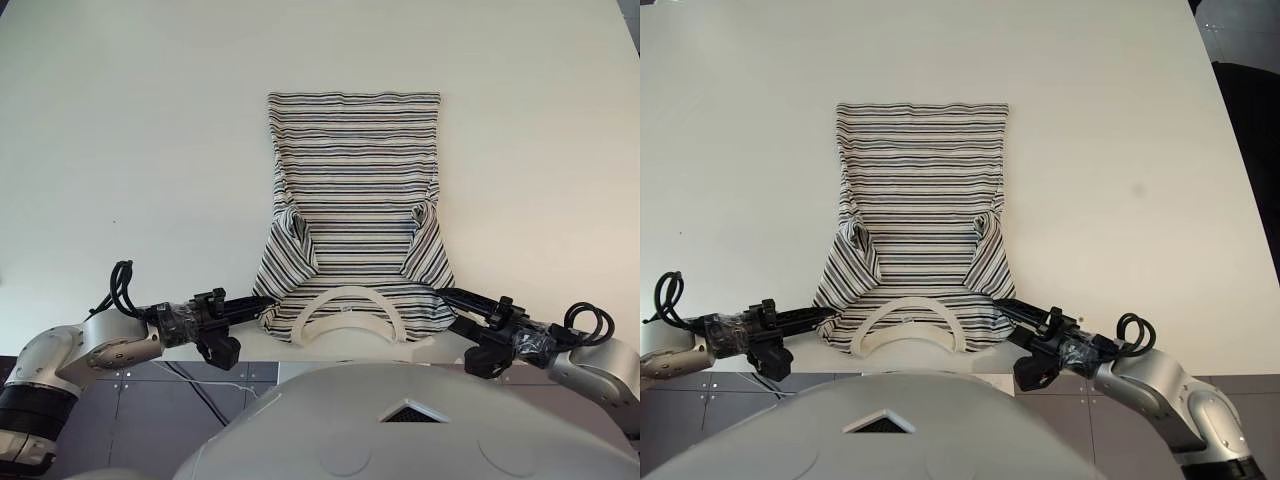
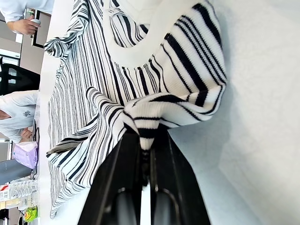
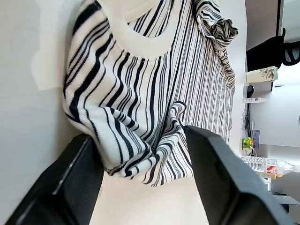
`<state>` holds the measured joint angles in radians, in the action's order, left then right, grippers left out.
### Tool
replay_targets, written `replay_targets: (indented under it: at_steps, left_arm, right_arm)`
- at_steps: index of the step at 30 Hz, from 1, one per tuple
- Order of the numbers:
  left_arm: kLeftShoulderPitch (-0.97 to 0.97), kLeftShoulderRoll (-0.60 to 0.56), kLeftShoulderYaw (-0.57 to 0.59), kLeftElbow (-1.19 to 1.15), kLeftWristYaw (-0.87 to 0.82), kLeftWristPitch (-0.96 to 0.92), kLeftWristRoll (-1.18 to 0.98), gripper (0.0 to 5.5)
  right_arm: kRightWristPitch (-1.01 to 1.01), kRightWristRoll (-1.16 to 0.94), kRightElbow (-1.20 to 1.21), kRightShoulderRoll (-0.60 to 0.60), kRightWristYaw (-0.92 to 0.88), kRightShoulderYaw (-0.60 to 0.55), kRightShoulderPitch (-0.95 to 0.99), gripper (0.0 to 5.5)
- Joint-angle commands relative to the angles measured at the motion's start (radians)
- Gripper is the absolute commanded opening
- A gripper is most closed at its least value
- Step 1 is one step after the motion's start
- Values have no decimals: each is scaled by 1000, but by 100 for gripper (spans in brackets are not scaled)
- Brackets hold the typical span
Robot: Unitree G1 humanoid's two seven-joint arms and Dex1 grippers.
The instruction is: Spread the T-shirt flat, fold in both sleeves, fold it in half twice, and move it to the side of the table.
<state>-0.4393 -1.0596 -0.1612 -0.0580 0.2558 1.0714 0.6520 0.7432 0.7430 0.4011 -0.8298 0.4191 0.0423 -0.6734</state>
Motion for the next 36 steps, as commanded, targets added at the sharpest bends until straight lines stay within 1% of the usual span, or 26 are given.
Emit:
replay_targets:
  at_steps: [1, 2, 4, 5, 6, 11, 13, 16, 18, 21, 24, 27, 30, 34, 36]
  left_arm:
    - [-36, -13, -33, -60, 36, -52, 84, 10]
    - [-38, -14, -32, -58, 36, -52, 81, 10]
    - [-41, -15, -28, -53, 27, -33, 71, 10]
    - [-38, -15, -28, -53, 22, -24, 70, 10]
    - [-37, -15, -28, -52, 19, -18, 69, 10]
    - [-40, -13, -27, -37, 9, -5, 72, 10]
    - [-35, -8, -28, -29, 8, -2, 70, 10]
    - [-33, 3, -35, -7, 17, -1, 40, 10]
    - [-54, -3, -44, 28, 35, -1, -33, 10]
    - [-108, -64, -74, 151, 91, -38, -264, 10]
    - [-193, -146, -71, 290, 149, -86, -461, 10]
    - [-334, -243, -17, 425, 175, -111, -643, 10]
    - [-475, -287, 88, 518, 195, -94, -782, 10]
    - [-567, -246, 161, 552, 235, -86, -856, 10]
    - [-544, -215, 174, 555, 247, -101, -892, 10]
  right_arm:
    - [-16, 52, -43, -17, 17, 28, 14, 268]
    - [-20, 54, -54, -20, 13, 27, 22, 258]
    - [-27, 48, -73, -24, 8, 26, 36, 215]
    - [-33, 34, -83, -23, 8, 27, 40, 183]
    - [-37, 17, -89, -22, 10, 29, 45, 168]
    - [-37, -29, -107, -34, 6, 21, 57, 54]
    - [-36, -38, -102, -35, 9, 27, 55, 18]
    - [-38, -62, -83, -34, 24, 33, 50, 12]
    - [-35, -101, -66, -38, 33, 26, 41, 12]
    - [-53, -226, 2, -53, 70, -7, 7, 12]
    - [-77, -371, 98, -85, 114, -66, -66, 12]
    - [-101, -519, 210, -103, 159, -155, -179, 12]
    - [-107, -621, 280, -104, 214, -264, -283, 12]
    - [-117, -759, 306, -121, 298, -392, -322, 12]
    - [-144, -799, 291, -140, 336, -407, -275, 12]
